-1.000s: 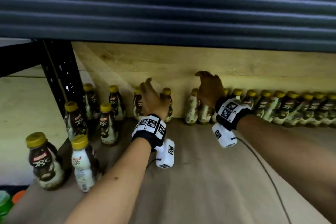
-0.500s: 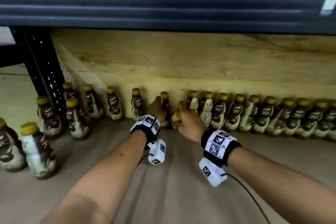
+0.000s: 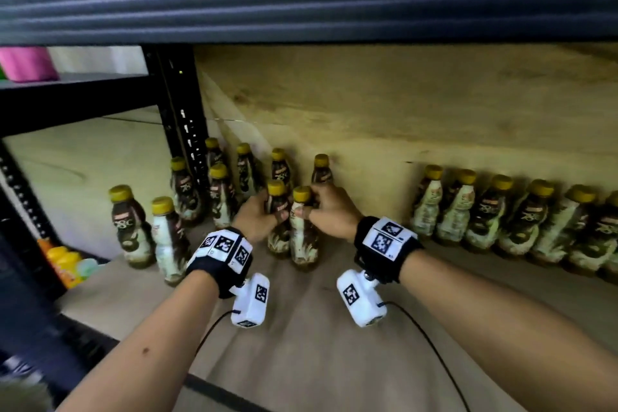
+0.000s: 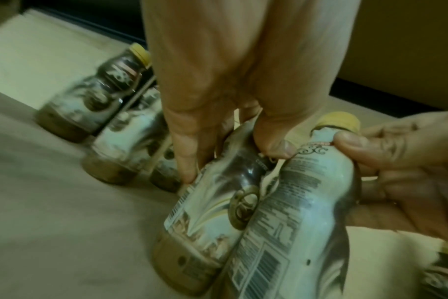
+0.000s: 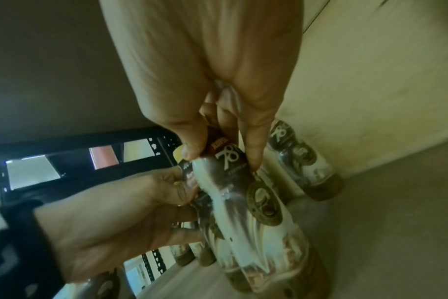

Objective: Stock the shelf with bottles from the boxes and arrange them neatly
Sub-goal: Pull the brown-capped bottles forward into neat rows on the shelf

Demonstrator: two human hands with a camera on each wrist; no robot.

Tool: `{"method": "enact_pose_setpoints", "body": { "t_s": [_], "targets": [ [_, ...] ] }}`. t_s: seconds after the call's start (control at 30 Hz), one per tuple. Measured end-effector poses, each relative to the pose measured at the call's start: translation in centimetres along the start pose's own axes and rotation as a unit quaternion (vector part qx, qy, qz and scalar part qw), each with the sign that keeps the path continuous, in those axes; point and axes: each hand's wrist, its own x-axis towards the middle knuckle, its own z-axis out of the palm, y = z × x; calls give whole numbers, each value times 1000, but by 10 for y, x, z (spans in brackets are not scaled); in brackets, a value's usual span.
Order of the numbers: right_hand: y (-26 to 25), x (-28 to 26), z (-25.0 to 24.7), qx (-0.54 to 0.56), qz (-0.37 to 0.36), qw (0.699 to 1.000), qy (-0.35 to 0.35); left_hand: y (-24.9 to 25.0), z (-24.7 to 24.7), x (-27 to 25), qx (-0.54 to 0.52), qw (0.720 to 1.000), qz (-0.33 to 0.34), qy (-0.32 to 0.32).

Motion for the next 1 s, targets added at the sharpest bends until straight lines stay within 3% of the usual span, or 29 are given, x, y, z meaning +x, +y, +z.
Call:
{"method": "enact_pose_setpoints", "body": {
  "t_s": [0.17, 0.43, 1.0],
  "targets": [
    [-27, 21, 30, -30, -21, 999, -22, -19, -25, 3, 27, 997, -32, 65],
    [-22, 21, 21, -88, -29, 995, -36, -20, -30, 3, 38, 995, -45, 76],
    [-6, 18, 26, -58, 2, 998, 10, -4, -25, -10, 5, 990, -84, 114]
  ]
}}
